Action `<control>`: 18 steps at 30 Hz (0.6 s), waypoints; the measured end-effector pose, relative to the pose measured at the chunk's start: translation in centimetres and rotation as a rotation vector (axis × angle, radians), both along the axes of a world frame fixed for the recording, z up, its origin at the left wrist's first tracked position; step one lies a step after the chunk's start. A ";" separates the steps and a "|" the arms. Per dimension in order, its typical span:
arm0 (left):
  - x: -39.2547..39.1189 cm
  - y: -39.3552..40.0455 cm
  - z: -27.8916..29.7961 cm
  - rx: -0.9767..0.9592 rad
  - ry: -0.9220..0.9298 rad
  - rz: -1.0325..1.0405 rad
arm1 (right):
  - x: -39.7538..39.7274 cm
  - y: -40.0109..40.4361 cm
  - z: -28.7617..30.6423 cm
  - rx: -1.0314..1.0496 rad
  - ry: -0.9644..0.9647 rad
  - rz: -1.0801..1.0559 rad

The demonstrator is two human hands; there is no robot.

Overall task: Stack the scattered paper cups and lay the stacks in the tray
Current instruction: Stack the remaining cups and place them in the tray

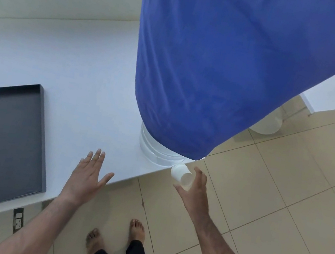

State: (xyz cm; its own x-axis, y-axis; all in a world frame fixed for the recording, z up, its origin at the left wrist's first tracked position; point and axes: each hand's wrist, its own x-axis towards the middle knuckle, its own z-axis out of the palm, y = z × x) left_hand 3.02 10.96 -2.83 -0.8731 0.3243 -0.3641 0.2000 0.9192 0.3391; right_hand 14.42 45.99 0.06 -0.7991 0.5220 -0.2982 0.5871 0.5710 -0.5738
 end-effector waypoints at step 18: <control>1.4 0.5 1.8 0.014 0.030 -0.034 | 1.5 -0.4 3.3 -0.097 0.167 -0.200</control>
State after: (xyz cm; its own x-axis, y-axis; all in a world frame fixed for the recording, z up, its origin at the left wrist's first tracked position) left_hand 4.40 11.41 -1.01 -0.8722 0.3585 -0.3327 0.2410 0.9070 0.3454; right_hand 15.96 45.61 3.35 -0.7251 0.6498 -0.2279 0.5757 0.3904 -0.7185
